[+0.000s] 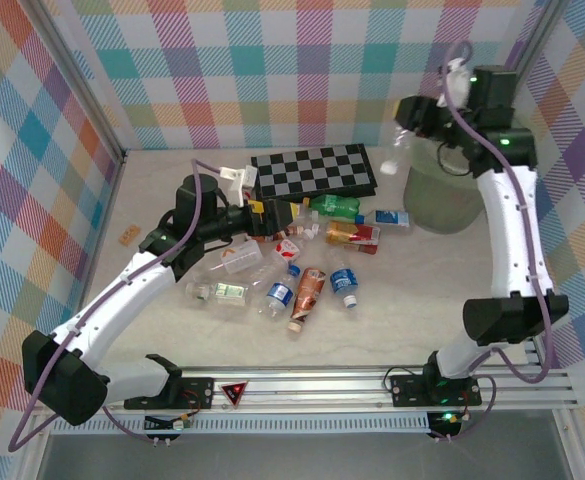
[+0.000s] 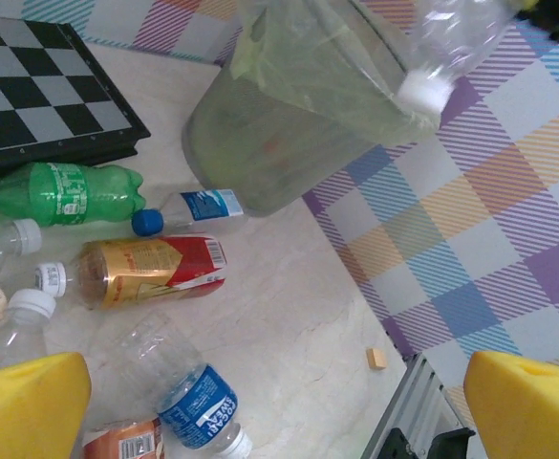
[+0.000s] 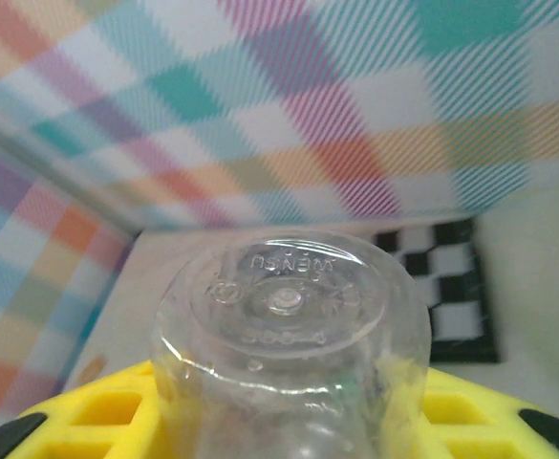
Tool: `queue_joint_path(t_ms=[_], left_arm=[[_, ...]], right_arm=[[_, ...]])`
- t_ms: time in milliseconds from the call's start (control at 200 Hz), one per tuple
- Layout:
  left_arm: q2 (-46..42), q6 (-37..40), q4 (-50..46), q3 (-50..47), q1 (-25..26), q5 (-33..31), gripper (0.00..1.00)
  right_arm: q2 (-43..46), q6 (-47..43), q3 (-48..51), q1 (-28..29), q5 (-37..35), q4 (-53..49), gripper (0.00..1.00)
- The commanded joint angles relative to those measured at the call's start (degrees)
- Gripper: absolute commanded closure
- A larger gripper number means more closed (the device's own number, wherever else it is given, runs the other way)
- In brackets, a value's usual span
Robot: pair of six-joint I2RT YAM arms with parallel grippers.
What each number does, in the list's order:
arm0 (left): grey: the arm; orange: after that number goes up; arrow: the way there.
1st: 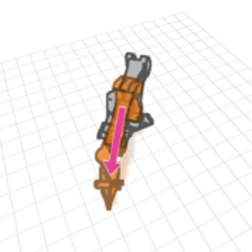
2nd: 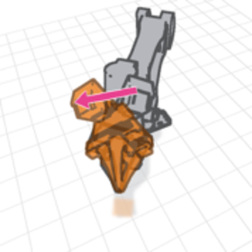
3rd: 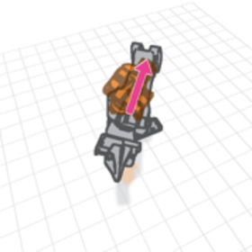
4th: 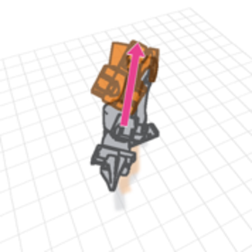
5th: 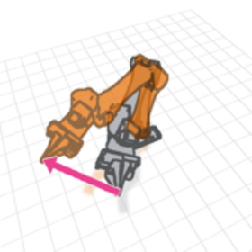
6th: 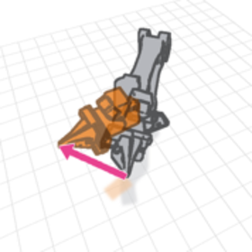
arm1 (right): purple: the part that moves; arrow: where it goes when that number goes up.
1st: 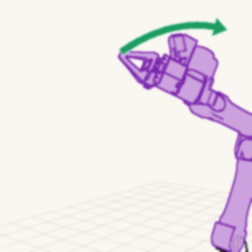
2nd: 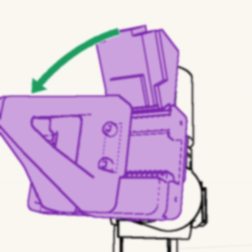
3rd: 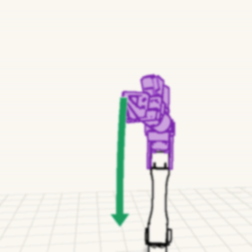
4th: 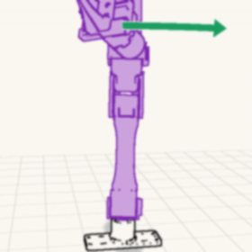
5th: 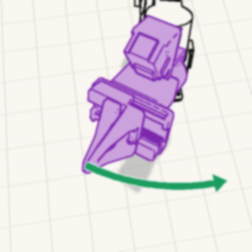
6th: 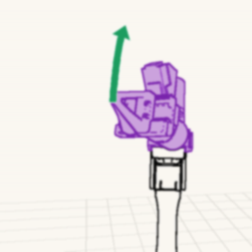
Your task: Put the plastic bottles in the bin
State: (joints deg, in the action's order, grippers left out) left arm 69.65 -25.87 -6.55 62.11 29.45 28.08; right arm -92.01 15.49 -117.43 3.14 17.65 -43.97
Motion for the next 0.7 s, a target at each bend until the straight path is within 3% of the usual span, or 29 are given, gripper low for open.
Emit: queue_joint_path(t_ms=[0,180,330,695], left_arm=[[0.05,0.34,-1.09,-0.85,0.51,-1.42,0.00],[-0.29,-0.53,-3.39,-1.19,0.50,-3.61,0.00],[-1.34,-1.04,-4.83,-2.41,0.52,-4.96,0.00],[-2.90,-2.08,-5.05,-3.96,0.52,-6.26,0.00]], right_arm=[[1.35,-3.55,-1.72,-3.25,-10.60,2.44,0.58],[-0.58,-7.16,-2.68,-9.23,-19.31,7.14,0.59],[-2.99,-12.47,-1.92,-10.43,-26.51,11.28,0.60],[-1.69,-23.34,15.81,-10.30,-30.70,31.23,0.62]])
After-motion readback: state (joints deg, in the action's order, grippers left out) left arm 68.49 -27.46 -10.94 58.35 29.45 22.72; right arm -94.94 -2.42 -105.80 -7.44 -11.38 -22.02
